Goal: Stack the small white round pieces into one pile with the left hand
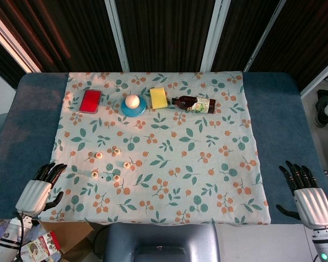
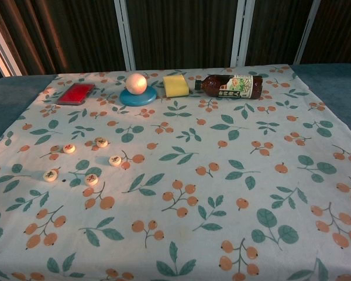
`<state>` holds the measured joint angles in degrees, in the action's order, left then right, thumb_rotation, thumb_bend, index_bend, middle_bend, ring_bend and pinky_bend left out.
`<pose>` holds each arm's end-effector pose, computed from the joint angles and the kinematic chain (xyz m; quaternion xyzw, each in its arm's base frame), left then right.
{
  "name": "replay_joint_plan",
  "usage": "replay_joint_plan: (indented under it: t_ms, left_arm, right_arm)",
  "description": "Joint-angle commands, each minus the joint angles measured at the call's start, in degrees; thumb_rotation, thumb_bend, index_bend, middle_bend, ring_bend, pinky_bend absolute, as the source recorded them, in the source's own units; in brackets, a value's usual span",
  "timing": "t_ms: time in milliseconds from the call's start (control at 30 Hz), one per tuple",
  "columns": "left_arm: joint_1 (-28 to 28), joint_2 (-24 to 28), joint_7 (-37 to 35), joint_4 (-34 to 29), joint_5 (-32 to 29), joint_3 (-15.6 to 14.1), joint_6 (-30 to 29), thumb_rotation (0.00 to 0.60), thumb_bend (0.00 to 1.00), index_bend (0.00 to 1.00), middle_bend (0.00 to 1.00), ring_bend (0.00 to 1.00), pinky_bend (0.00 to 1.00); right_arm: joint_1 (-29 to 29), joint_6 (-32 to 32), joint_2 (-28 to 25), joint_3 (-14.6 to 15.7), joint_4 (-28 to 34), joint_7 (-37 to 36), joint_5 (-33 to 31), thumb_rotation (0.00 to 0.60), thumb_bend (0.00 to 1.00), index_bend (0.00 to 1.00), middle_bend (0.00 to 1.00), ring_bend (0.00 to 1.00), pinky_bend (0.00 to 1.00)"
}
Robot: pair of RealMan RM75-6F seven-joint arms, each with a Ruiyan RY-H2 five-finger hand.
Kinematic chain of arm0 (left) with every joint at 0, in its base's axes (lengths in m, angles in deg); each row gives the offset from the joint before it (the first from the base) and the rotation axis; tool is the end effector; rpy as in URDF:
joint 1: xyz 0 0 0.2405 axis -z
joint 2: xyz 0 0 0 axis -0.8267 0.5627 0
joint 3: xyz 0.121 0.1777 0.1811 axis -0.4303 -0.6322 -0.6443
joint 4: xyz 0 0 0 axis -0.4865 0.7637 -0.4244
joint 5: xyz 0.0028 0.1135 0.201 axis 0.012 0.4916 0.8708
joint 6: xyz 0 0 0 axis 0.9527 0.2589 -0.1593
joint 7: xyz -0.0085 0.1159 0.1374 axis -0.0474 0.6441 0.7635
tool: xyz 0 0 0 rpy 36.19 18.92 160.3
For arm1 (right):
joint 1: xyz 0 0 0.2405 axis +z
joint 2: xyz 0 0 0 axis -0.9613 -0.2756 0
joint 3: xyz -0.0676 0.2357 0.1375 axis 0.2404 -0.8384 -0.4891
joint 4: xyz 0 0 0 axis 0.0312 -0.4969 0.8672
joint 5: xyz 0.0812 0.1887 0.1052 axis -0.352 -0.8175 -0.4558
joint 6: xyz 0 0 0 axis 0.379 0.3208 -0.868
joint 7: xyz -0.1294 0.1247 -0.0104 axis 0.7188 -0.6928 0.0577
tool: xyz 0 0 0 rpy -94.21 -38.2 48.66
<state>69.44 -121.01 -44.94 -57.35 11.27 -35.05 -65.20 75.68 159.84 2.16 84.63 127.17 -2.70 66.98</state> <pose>-0.3232 0.2521 0.0761 -0.6874 -0.3819 -0.3699 0.4948 -0.3382 -0.1862 0.1429 0.6476 -0.3523 0.3476 0.5793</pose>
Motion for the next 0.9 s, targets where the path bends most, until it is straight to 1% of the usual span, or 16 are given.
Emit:
replay_joint_plan:
  t_ms: [33,100,167,200,233,300,333,367,400,433,500,533,667,900]
  left_arm:
    - [0.2,-0.3,0.4,0.1,0.1,-0.2,0.4,0.6,0.44,0.0,0.08,0.01,0.08]
    - [0.4,-0.6,0.6,0.1,0.3,-0.3,0.8,0.6,0.44,0.0,0.08,0.01,0.08]
    - [0.3,-2.0,0.8,0.6,0.5,-0.1,0.2,0.6,0.44,0.0,0.09,0.01,0.1]
    - [0.2,-3.0,1.1,1.1,0.6,0.2,-0.4,0.6,0.44,0.0,0.12,0.05,0.15]
    - [0.1,-5.0,1.1,2.2,1.0,0.8,-1.7,0.6,0.44,0.01,0.21,0.15,0.28]
    - [0.1,-9.1,-0.9,5.1,1.4,2.1,-3.9,0.6,0.44,0.04,0.43,0.38,0.59]
    - [0.2,-11.1,-2.3,6.5,1.1,2.6,-4.3,0.6,0.43,0.07,0.58,0.54,0.76]
    - [0.4,-12.9,-3.7,7.9,0.8,3.0,-4.2,0.6,0.43,0.12,0.74,0.7,0.89]
    - [1.0,-14.8,-5.2,9.5,0.2,3.3,-3.3,0.6,0.43,0.16,0.89,0.86,0.98]
    - [1.4,-15.9,-5.9,10.5,-0.5,3.5,-2.1,0.6,0.43,0.22,0.98,0.96,1.0]
    - [2.8,-17.6,-5.6,12.5,-2.2,3.8,1.4,0.6,0.44,0.28,1.0,1.0,1.0]
    - [3.3,-18.3,-5.1,13.4,-2.9,4.0,2.8,0.6,0.44,0.29,1.0,1.0,1.0]
    - [4.8,-21.4,-3.4,16.8,-6.6,5.0,7.2,0.6,0.44,0.3,1.0,1.0,1.0]
    - [5.8,-25.9,-2.5,21.5,-8.8,6.1,8.6,0.6,0.44,0.32,1.0,1.0,1.0]
  right_arm:
    - [0.1,-0.3,0.0,0.0,0.0,0.1,-0.1,0.6,0.07,0.0,0.0,0.0,0.0]
    - [0.1,-0.3,0.0,0.0,0.0,0.2,-0.1,0.6,0.07,0.0,0.0,0.0,0.0]
    - [0.1,-0.1,-0.1,0.0,0.2,-0.2,0.0,0.6,0.07,0.0,0.0,0.0,0.0]
    - [0.1,0.0,-0.1,0.0,0.1,-0.2,0.2,0.6,0.07,0.0,0.0,0.0,0.0]
    - [0.1,-0.1,0.0,0.1,-0.1,0.0,0.4,0.6,0.07,0.0,0.0,0.0,0.0]
    - [0.1,-0.3,0.1,0.2,0.0,-0.1,0.3,0.6,0.07,0.0,0.0,0.0,0.0]
    - [0.2,-0.4,0.1,0.2,0.1,-0.1,0.2,0.6,0.07,0.0,0.0,0.0,0.0]
    - [0.2,-0.5,0.1,0.2,0.1,-0.2,0.2,0.6,0.07,0.0,0.0,0.0,0.0]
    - [0.3,-0.6,0.1,0.1,0.1,-0.1,0.0,0.6,0.07,0.0,0.0,0.0,0.0]
    - [0.3,-0.6,0.2,0.1,0.0,0.0,-0.1,0.6,0.07,0.0,0.0,0.0,0.0]
    - [0.3,-0.7,0.2,0.0,0.1,0.1,-0.2,0.6,0.07,0.0,0.0,0.0,0.0]
    - [0.3,-0.7,0.2,0.0,0.1,0.1,-0.3,0.6,0.07,0.0,0.0,0.0,0.0]
    - [0.2,-0.6,0.2,-0.1,-0.1,0.1,-0.6,0.6,0.07,0.0,0.0,0.0,0.0]
    - [0.2,-0.5,0.2,-0.3,-0.2,-0.1,-0.9,0.6,0.07,0.0,0.0,0.0,0.0]
